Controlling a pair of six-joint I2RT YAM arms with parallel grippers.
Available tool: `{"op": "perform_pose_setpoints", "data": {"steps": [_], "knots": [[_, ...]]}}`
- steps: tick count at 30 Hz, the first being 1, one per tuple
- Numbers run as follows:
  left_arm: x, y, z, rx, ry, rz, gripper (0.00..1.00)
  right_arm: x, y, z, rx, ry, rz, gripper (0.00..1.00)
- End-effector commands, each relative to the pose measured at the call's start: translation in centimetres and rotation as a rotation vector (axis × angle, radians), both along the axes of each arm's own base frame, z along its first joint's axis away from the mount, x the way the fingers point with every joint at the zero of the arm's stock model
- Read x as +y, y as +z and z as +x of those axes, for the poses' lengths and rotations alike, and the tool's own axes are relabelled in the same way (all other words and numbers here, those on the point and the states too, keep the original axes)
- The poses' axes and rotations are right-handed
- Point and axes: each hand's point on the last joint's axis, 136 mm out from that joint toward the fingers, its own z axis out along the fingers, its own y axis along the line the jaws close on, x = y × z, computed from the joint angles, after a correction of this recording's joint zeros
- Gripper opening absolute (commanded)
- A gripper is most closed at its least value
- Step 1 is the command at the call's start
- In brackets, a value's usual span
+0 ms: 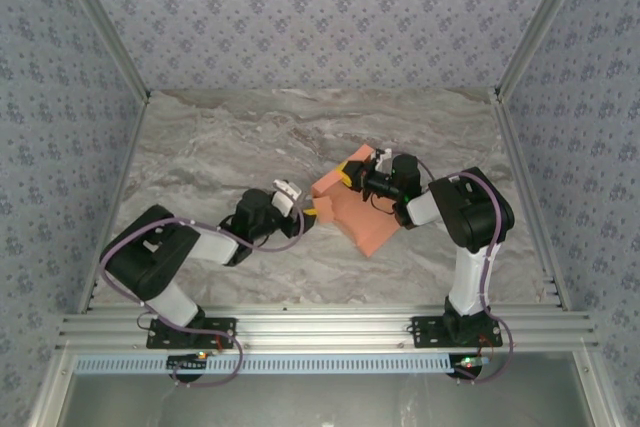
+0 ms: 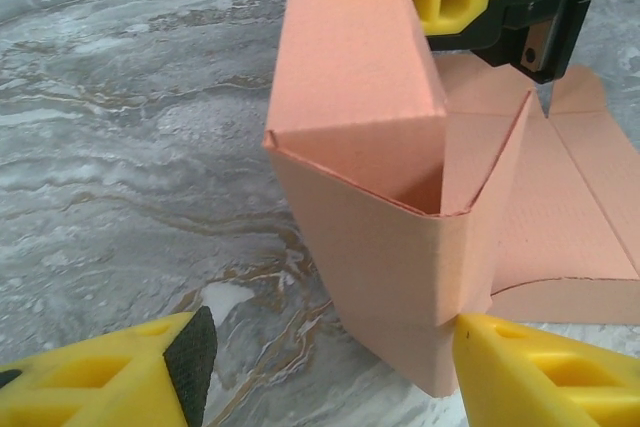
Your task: Fold the paper box
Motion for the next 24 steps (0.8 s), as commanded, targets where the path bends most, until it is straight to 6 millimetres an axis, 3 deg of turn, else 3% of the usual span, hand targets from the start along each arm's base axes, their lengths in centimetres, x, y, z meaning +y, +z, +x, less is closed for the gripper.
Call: {"op": "perform_pose_setpoints", "data": {"steps": [1,9,15,19,24], "knots": [[-1.1,1.8,1.0,-0.041,0.003,-0.058,0.65,0.6,-0.8,-0.8,0.025,0.028,-0.007,0.00],[-2.4,1.7,-0.5,-0.010,-0.011,-0.081,0.70,0.7,-1.3,-1.3,0.022,-0.004,-0.013,0.00],[-1.8,1.5,-0.7,-0.018,0.015,-0.049,0.72,1.3,-1.3,-1.6,0.014,0.002,-0.015,0.00],[-1.2,1.3,0.0,-0.036,0.057,-0.017,0.61,1.3,-1.4,-1.6,0.016,0.002,-0.017,0.00],[-1.8,1.7,-0.1,-0.029,0.033,-0.040,0.51,1.4,-1.5,-1.7,0.019,0.003,-0.020,0.00]]}}
